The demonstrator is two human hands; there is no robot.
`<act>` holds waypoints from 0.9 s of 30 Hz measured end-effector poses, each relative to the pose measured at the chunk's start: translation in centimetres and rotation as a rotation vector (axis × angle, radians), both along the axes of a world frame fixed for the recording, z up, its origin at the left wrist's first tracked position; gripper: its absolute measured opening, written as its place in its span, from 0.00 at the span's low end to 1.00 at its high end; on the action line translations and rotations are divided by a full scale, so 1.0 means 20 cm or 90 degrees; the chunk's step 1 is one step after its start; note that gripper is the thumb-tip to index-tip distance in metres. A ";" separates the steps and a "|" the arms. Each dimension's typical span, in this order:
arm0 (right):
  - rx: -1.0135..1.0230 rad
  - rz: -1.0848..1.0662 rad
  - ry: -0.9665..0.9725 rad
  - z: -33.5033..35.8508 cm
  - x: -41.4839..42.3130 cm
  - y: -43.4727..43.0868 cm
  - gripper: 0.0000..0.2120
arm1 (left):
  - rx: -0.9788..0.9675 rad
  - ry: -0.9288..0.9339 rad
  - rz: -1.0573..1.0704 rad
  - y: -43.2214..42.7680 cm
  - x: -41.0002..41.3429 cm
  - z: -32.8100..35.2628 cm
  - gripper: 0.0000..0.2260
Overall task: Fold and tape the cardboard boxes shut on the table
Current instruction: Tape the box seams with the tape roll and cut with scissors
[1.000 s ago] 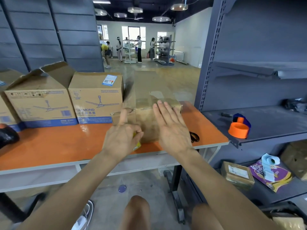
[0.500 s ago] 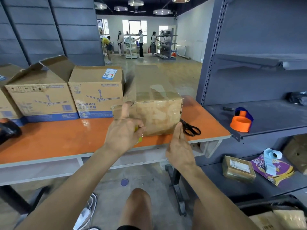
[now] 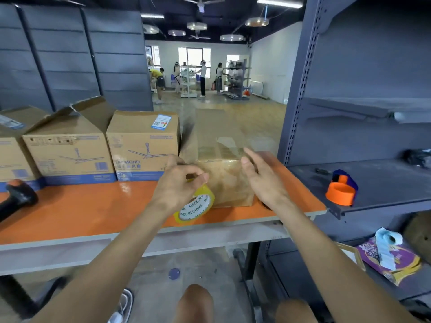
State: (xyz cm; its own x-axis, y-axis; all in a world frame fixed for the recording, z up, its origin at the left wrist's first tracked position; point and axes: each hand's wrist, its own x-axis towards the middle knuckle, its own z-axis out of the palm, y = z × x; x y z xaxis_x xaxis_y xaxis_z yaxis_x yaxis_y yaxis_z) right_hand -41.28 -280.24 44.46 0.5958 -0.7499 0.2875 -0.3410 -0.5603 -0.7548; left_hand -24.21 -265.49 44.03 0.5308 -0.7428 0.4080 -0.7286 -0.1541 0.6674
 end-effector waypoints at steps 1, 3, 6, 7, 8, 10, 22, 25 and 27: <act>-0.001 -0.023 -0.024 0.00 0.00 0.01 0.23 | -0.029 0.019 -0.018 -0.01 0.00 0.02 0.08; -0.017 -0.099 -0.060 -0.03 -0.01 0.03 0.21 | -0.060 0.010 -0.057 -0.03 -0.03 0.06 0.08; -0.001 -0.153 -0.075 -0.05 -0.08 0.03 0.20 | -0.064 -0.050 -0.104 -0.03 -0.10 0.18 0.08; -0.002 -0.140 -0.074 -0.07 -0.11 0.04 0.22 | -0.060 -0.076 -0.114 -0.03 -0.13 0.24 0.08; -0.007 -0.127 -0.073 -0.07 -0.14 0.05 0.25 | -0.052 -0.103 -0.123 -0.04 -0.17 0.31 0.09; -0.033 -0.133 -0.046 -0.05 -0.20 0.06 0.34 | -0.026 -0.167 -0.141 -0.07 -0.27 0.45 0.08; -0.177 0.130 0.101 0.19 -0.33 -0.11 0.45 | 0.206 -0.523 -0.192 0.03 -0.46 0.40 0.12; -0.343 0.148 0.290 0.28 -0.22 -0.15 0.56 | 0.199 -0.536 -0.206 0.11 -0.38 0.36 0.13; -0.429 0.161 0.380 0.34 -0.15 -0.19 0.58 | 0.200 -0.531 -0.223 0.17 -0.32 0.34 0.12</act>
